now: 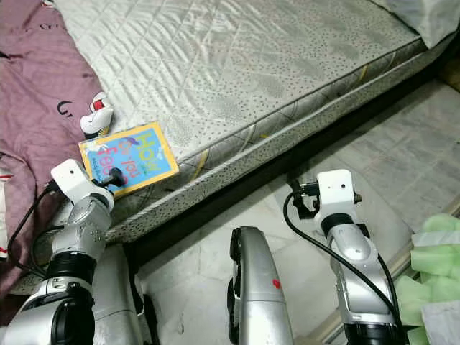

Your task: Clean up the room

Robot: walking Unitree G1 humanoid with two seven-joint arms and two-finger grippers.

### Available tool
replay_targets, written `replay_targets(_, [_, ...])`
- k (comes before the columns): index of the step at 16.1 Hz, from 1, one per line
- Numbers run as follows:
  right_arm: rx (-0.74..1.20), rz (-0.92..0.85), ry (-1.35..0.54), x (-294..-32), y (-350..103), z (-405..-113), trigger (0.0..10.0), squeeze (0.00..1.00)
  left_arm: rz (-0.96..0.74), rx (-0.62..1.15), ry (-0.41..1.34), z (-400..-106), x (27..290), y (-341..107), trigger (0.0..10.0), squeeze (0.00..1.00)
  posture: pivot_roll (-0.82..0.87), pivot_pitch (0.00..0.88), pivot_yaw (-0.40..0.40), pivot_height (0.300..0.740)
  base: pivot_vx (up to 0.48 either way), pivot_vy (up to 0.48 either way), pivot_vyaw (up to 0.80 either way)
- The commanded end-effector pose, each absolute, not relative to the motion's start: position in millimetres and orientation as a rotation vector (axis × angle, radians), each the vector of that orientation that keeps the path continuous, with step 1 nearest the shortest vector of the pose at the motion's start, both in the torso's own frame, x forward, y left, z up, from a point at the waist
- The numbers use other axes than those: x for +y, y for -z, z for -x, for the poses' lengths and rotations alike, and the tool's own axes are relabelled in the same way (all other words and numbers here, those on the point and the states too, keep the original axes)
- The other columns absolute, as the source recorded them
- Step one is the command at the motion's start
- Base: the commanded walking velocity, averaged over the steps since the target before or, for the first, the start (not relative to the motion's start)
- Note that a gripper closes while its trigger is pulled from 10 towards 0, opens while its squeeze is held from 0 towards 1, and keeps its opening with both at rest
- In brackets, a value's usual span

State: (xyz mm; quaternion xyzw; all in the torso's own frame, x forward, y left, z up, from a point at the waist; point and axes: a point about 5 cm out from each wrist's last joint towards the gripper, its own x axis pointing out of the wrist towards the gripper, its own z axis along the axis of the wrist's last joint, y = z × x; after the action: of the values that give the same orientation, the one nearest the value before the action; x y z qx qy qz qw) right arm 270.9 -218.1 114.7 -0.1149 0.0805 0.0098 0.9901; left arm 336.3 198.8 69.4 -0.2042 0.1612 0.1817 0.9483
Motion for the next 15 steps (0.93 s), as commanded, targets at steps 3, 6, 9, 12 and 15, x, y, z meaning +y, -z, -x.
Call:
replay_targets(3, [0.13, 0.249, -0.048, -211, -122, -280, 10.0, 0.0, 0.447, 0.436, -0.269, -335, 184, -52, 0.0, 0.0, -0.15, 0.195, -0.024, 0.511, 0.0, 0.0, 0.0])
replay_targets(6, [0.117, 0.252, -0.041, -211, -125, -285, 10.0, 0.0, 0.534, 0.301, -0.205, -345, 181, -65, 0.0, 0.0, -0.15, 0.181, -0.026, 0.511, 0.0, 0.0, 0.0])
replay_targets(9, [0.104, 0.255, -0.04, -210, -128, -289, 10.0, 0.0, 0.55, 0.227, -0.163, -348, 178, -71, 0.0, 0.0, -0.15, 0.167, -0.029, 0.511, 0.0, 0.0, 0.0])
replay_targets(12, [0.092, 0.256, -0.044, -207, -130, -294, 10.0, 0.0, 0.534, 0.214, -0.156, -350, 177, -73, 0.0, 0.0, -0.14, 0.151, -0.032, 0.511, 0.0, 0.0, 0.0])
replay_targets(15, [0.081, 0.258, -0.047, -205, -131, -298, 10.0, 0.0, 0.526, 0.171, -0.146, -352, 178, -77, 0.0, 0.0, -0.14, 0.147, -0.032, 0.511, 0.0, 0.0, 0.0])
